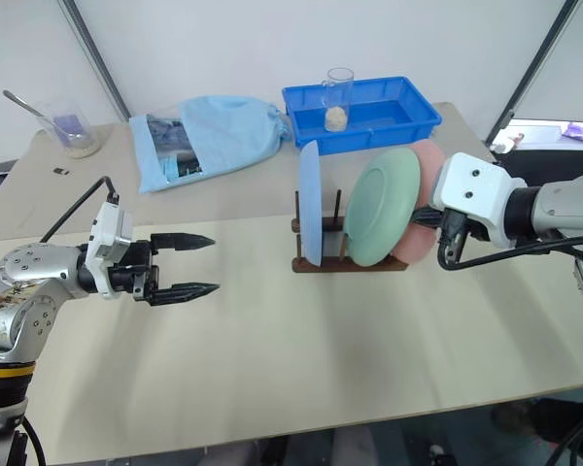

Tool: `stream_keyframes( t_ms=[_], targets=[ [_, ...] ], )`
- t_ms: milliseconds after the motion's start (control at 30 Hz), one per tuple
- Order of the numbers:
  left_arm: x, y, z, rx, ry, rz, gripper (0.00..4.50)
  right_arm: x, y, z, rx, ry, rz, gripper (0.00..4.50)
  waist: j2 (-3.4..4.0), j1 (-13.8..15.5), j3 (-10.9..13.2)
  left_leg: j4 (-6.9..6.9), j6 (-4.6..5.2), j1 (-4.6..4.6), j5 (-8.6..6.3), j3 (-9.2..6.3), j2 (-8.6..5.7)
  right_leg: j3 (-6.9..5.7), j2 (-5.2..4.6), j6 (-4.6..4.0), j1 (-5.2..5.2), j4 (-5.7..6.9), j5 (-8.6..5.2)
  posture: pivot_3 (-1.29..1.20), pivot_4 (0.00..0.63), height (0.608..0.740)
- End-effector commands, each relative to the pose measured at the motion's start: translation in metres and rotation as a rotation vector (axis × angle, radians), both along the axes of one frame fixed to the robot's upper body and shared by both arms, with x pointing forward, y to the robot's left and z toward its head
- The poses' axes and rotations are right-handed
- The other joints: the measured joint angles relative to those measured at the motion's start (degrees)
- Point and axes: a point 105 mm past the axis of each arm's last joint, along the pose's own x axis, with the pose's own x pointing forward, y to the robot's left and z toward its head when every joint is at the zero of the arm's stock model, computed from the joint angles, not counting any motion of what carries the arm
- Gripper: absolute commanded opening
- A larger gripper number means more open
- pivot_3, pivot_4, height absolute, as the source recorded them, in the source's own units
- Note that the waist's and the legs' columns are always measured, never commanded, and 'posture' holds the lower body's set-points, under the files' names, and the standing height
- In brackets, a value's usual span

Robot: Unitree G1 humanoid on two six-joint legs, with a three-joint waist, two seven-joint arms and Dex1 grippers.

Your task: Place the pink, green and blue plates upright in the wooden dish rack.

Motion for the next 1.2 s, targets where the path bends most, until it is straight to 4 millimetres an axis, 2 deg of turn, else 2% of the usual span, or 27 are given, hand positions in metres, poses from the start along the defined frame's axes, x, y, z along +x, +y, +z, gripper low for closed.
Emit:
stream_keyframes(
  t_ms=[33,233,400,467,500,567,800,1000,1200],
  targets=[
    [-0.004,0.000,0.011,0.001,-0.056,-0.008,4.17,-0.005,0.013,0.020,0.044,-0.068,0.057,0.02,0.00,-0.01,0.00,0.00,0.00,0.00,0.00,0.00,0.00,0.00,0.00,0.00,0.00,0.00,0.00,0.00,0.150,0.740],
    [-0.002,0.000,0.010,0.001,-0.054,0.000,4.17,-0.007,0.022,0.024,0.093,-0.084,0.088,0.02,0.00,0.17,0.00,0.00,0.00,-0.01,0.00,-0.01,-0.01,-0.01,-0.01,0.00,0.01,-0.01,0.00,0.00,0.150,0.740],
    [0.002,0.006,0.006,0.021,-0.032,0.039,4.17,-0.005,0.013,0.027,0.084,-0.103,0.049,0.02,0.00,0.26,0.00,0.00,0.00,0.00,0.00,-0.01,-0.01,-0.01,0.00,0.00,0.00,0.00,0.00,0.00,0.150,0.740],
    [0.003,0.017,0.002,0.091,-0.017,0.072,4.17,-0.012,0.007,0.038,0.155,-0.071,0.044,0.02,0.00,0.27,0.00,0.00,0.00,-0.01,0.00,-0.01,-0.01,-0.01,0.00,0.00,0.00,0.01,0.00,0.00,0.150,0.740],
    [0.004,0.023,0.003,0.107,-0.015,0.094,4.17,-0.018,0.004,0.043,0.186,-0.051,0.044,0.30,0.02,0.29,0.00,0.00,0.00,-0.02,0.00,-0.02,-0.01,-0.02,0.01,0.00,-0.02,-0.01,0.00,0.00,0.150,0.740],
    [0.005,0.033,0.006,0.133,-0.023,0.131,4.50,-0.028,-0.002,0.049,0.219,-0.004,0.044,0.88,0.05,0.39,0.02,-0.04,0.01,-0.02,0.00,-0.02,-0.01,0.00,0.00,0.00,-0.03,-0.01,0.00,0.00,0.150,0.740],
    [0.006,0.060,0.011,0.219,-0.066,0.278,4.50,-0.056,-0.030,0.045,0.140,0.110,0.008,3.25,0.06,0.91,0.02,-0.05,0.04,0.01,-0.03,-0.02,0.01,-0.02,0.01,0.00,0.02,-0.04,0.00,0.00,0.150,0.740],
    [-0.002,0.079,-0.004,0.360,-0.024,0.366,4.50,-0.063,-0.057,0.028,0.037,0.169,-0.049,3.25,0.10,1.06,0.02,-0.11,0.07,0.13,-0.07,0.14,0.04,0.05,0.00,0.00,0.05,-0.02,0.00,0.00,0.150,0.740],
    [-0.004,0.078,-0.004,0.335,0.005,0.358,4.50,-0.060,-0.062,0.019,0.033,0.173,-0.052,3.25,0.13,1.14,0.03,-0.10,0.06,0.12,-0.10,0.20,0.05,0.06,-0.02,0.00,0.04,-0.01,0.00,0.00,0.150,0.740]
  ],
)
